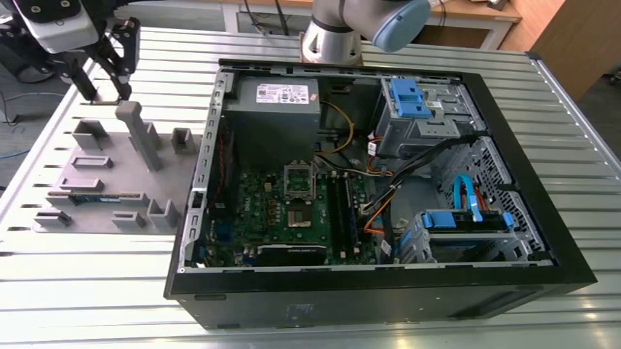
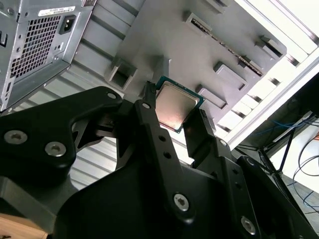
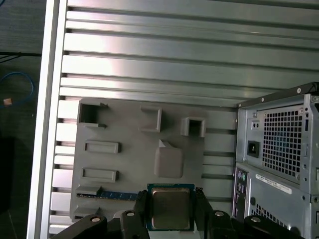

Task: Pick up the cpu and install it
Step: 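Pick up the cpu and move it towards the insertion slot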

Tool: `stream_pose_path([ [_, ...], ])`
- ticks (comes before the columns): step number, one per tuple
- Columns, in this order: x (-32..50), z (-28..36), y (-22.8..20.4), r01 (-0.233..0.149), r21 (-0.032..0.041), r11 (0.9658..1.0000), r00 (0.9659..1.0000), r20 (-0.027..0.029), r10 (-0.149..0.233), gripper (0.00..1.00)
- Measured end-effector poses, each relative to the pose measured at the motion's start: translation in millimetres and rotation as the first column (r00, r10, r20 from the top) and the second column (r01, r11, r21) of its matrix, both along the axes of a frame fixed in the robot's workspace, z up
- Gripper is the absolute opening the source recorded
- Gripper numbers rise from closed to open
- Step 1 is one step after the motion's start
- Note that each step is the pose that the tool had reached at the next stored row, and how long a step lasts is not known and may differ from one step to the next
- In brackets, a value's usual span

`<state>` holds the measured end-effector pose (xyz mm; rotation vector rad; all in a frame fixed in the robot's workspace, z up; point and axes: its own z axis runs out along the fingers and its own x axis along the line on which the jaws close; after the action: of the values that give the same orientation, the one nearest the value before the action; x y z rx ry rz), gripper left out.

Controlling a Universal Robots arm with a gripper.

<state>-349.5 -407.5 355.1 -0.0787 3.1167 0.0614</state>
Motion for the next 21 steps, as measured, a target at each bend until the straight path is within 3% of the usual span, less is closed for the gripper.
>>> stream_pose_path([
  [21,38.7,0.0,0.2,0.000,0.0000,1.0000,1.0000,0.0001,0.000,0.47],
])
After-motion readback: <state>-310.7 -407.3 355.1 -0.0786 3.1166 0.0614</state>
